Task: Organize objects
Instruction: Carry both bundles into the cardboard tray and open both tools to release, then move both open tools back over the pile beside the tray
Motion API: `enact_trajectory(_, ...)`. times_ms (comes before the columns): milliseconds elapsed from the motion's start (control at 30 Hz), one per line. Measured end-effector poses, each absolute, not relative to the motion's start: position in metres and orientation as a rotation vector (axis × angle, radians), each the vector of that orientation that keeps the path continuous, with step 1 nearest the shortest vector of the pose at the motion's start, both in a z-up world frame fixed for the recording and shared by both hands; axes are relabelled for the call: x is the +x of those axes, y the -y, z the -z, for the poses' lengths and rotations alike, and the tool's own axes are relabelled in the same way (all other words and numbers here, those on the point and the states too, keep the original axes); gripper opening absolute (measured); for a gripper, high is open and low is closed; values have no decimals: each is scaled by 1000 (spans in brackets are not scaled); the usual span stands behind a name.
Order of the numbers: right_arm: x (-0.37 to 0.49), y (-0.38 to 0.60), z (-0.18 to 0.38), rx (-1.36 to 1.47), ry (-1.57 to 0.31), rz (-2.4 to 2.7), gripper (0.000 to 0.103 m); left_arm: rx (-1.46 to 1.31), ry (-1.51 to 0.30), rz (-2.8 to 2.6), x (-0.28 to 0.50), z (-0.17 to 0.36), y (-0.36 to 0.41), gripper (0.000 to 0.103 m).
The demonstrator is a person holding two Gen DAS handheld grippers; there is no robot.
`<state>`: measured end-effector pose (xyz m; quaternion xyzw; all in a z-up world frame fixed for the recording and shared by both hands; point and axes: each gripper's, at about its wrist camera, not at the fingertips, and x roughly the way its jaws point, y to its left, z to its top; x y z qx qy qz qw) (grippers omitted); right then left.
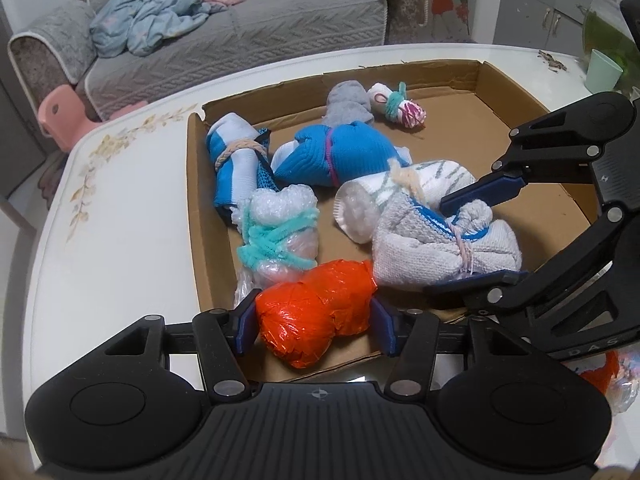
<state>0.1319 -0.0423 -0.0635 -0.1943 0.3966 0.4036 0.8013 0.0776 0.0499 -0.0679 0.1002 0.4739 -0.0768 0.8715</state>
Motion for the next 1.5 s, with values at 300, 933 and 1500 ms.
enact_trajectory(300,129,40,60,-462,-865,-846,62,193,-992,141,74,65,-48,63)
enact_trajectory(933,121,48,38,-451,-833,-821,81,162,-873,110,44,33,-54,85)
enact_trajectory(1500,92,64,10,-418,-767,-821,82,98,-798,98,-5,7,-56,88)
